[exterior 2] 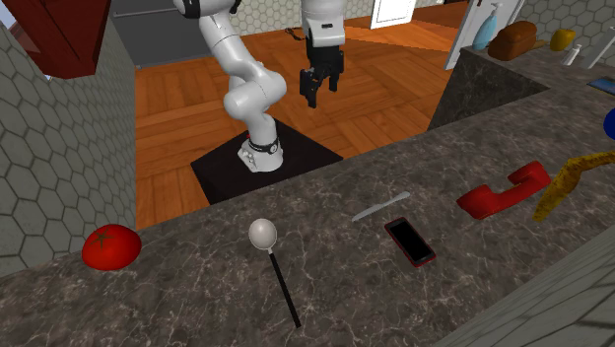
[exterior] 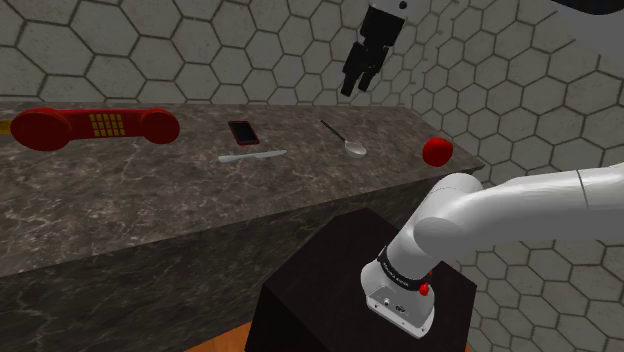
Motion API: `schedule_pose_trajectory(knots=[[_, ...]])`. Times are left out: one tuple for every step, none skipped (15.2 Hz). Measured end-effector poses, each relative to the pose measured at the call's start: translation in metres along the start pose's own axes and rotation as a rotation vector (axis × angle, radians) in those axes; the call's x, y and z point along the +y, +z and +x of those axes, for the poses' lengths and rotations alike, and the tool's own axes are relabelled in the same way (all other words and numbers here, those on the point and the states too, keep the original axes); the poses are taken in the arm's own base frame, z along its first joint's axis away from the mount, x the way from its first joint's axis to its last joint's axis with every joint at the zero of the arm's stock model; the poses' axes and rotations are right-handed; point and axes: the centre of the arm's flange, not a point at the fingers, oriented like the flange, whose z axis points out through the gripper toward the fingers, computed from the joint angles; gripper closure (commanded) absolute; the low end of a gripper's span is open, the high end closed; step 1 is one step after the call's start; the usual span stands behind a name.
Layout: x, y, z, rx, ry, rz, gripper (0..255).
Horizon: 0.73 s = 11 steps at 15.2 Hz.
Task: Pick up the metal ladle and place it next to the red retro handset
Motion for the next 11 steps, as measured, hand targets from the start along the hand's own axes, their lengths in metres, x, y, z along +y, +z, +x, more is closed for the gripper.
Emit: schedule_pose_trajectory(knots=[[0.0,0.0,0.0,0.0,0.0,0.0,0],[0.004,0.002,0.002,0.002,0.007,0.0,0],[0.01,0.01,0.006,0.003,0.017,0.001,0],[0.019,0.019,0.008,0.006,0.029,0.001,0],[0.029,0.023,0.012,0.009,0.041,0.002,0],[0.038,0.031,0.017,0.013,0.055,0.002,0],[0.049,0.038,0.019,0.016,0.068,0.003,0],[0.061,0.045,0.024,0.02,0.082,0.003,0],[0.07,0.051,0.026,0.023,0.095,0.004,0],[0.079,0.06,0.033,0.026,0.109,0.004,0],[0.09,0.067,0.037,0.03,0.123,0.004,0]])
